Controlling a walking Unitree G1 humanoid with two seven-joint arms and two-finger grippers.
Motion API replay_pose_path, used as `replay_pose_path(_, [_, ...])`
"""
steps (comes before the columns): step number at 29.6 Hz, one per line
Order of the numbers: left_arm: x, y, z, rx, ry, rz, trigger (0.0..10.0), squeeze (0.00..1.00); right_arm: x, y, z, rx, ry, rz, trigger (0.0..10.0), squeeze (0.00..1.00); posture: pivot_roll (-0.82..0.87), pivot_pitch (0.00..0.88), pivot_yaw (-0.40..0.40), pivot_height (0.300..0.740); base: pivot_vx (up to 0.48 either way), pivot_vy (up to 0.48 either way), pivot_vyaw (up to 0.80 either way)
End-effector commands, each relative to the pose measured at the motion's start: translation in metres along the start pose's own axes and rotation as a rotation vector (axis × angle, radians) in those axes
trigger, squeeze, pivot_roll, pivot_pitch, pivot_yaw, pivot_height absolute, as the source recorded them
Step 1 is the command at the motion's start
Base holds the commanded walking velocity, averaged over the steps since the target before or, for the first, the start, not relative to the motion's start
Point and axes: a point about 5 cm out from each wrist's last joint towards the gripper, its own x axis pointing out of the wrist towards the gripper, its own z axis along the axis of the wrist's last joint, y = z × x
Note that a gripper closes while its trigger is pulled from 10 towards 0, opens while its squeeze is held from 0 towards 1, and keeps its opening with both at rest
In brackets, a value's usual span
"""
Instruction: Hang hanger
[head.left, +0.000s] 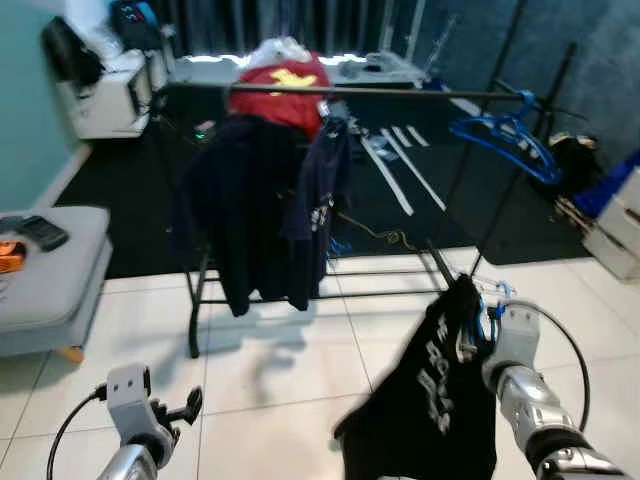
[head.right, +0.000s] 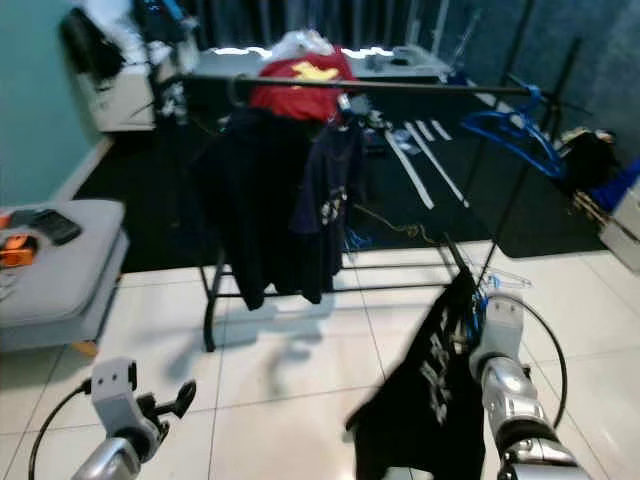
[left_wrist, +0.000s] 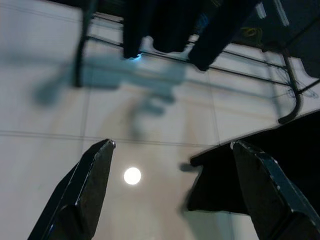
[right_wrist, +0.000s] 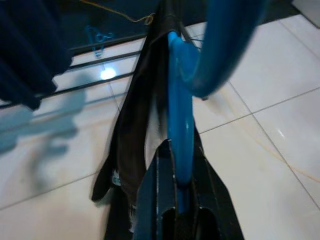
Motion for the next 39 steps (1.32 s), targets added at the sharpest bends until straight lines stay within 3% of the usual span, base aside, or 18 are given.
replay_pose_path(1, [-0.004,0.003,-0.008,0.011,0.027,0.012,10.0,0.0,0.006,0.007,0.038,0.021,-0.141,0.034,10.0,0.0,-0.11,0.0,-0.021,0.736,0.48,0.0,0.0])
replay_pose_path(3, [-0.003,0.003,-0.008,0.007,0.025,0.022,10.0,0.0,0.008,0.014,0.062,0.035,-0.206,0.072,10.0,0.0,-0.1,0.0,-0.021,0.736,0.48,0.0,0.0])
replay_pose_path(5, [-0.003,0.003,-0.008,0.007,0.025,0.022,10.0,0.0,0.008,0.014,0.062,0.035,-0.206,0.072,10.0,0.0,-0.1,0.0,-0.021,0.736,0.48,0.0,0.0])
replay_pose_path(10, [-0.003,0.003,-0.01,0.01,0.028,0.031,10.0,0.0,0.009,0.022,0.09,0.029,-0.282,0.123,10.0,0.0,-0.1,0.0,-0.022,0.736,0.48,0.0,0.0])
replay_pose_path(13, [-0.005,0.003,-0.013,0.009,0.037,0.036,10.0,0.0,0.008,0.029,0.118,0.028,-0.353,0.171,10.0,0.0,-0.1,0.0,-0.025,0.736,0.48,0.0,0.0])
replay_pose_path(19, [-0.006,0.005,-0.016,0.004,0.045,0.038,10.0,0.0,0.008,0.024,0.14,0.074,-0.378,0.143,10.0,0.0,-0.1,0.0,-0.024,0.736,0.48,0.0,0.0])
replay_pose_path(31, [-0.004,0.005,-0.017,0.006,0.048,0.038,10.0,0.0,0.01,0.019,0.149,0.163,-0.319,0.132,10.0,0.0,-0.1,0.0,-0.016,0.736,0.48,0.0,0.0])
replay_pose_path(39, [-0.004,0.005,-0.018,0.0,0.061,0.041,10.0,0.0,0.012,0.022,0.15,0.271,-0.255,0.158,10.0,0.0,-0.1,0.0,-0.015,0.736,0.446,0.0,0.0])
